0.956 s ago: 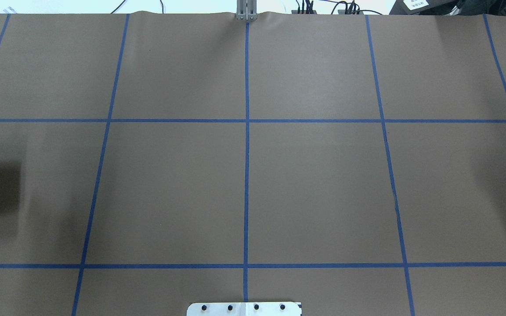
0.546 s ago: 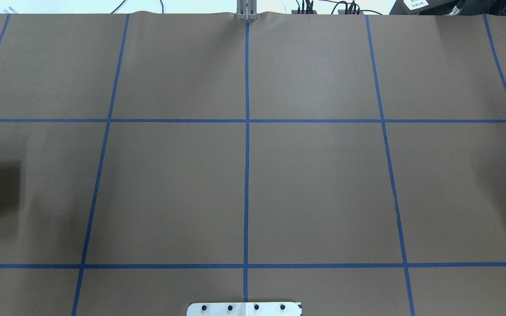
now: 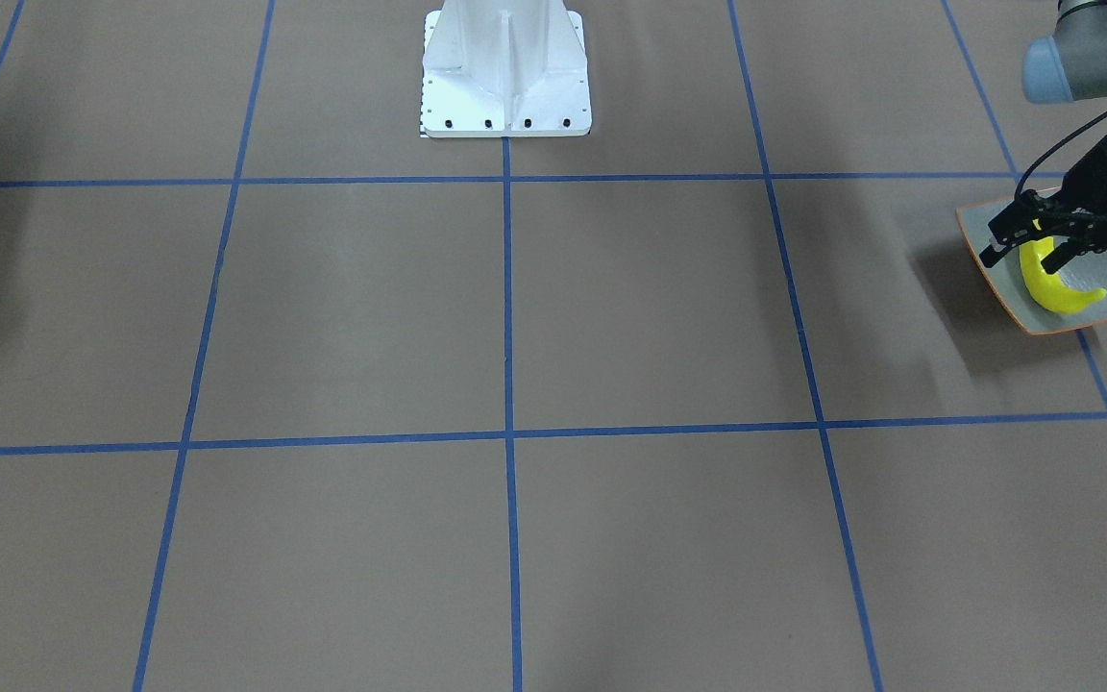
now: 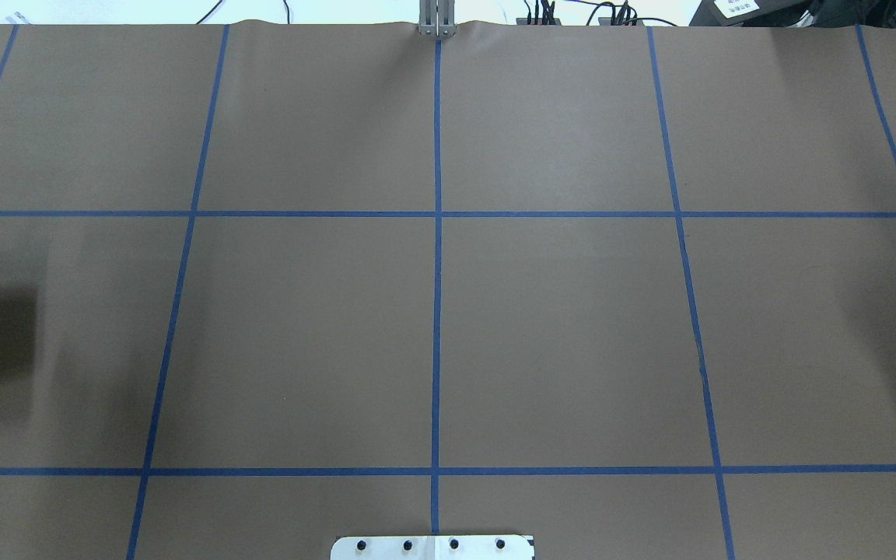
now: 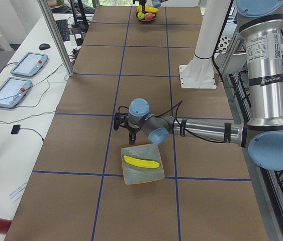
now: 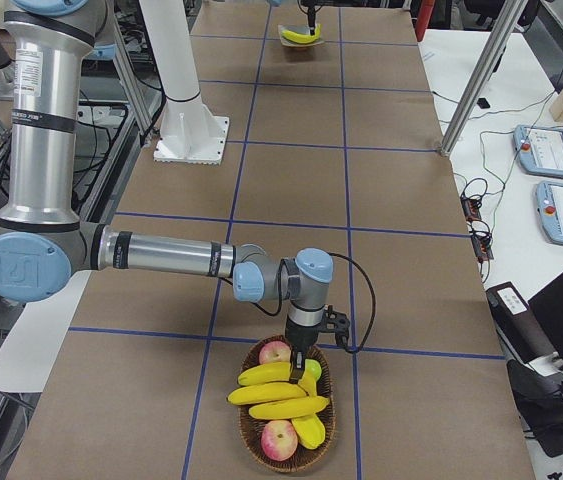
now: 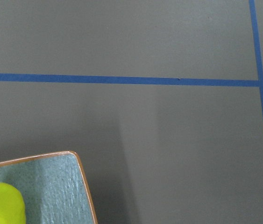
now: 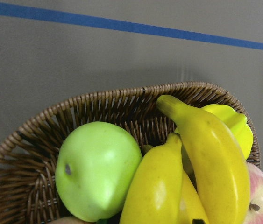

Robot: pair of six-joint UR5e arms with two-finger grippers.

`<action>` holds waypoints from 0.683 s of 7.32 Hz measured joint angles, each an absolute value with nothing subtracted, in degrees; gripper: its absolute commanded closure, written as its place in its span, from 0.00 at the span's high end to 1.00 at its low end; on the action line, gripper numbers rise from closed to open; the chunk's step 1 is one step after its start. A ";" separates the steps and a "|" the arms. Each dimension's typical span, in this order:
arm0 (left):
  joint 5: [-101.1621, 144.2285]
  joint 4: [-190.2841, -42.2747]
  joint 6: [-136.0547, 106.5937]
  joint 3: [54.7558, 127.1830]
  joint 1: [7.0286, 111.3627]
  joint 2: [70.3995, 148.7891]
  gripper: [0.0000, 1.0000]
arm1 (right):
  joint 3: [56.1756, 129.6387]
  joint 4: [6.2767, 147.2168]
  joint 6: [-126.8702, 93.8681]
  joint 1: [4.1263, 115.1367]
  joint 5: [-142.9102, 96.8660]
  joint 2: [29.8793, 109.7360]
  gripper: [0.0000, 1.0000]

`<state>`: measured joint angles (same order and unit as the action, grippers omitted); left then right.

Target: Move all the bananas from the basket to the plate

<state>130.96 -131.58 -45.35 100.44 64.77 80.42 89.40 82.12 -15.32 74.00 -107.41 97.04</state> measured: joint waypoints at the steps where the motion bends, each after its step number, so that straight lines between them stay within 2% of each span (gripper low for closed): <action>1: 130.96 -131.55 -45.35 100.36 64.77 80.44 0.99 | 91.04 83.39 -13.95 74.22 -107.46 97.08 0.00; 4: 131.33 -131.41 -45.35 99.84 64.69 80.93 0.99 | 104.52 102.50 -3.09 79.62 -107.94 94.43 0.00; 5: 131.57 -131.33 -45.35 99.58 64.69 81.51 0.99 | 106.17 106.48 -3.80 80.45 -109.89 91.51 0.00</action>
<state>131.57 -131.33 -45.35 99.58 64.69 81.51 106.17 106.48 -3.80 80.45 -109.89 91.51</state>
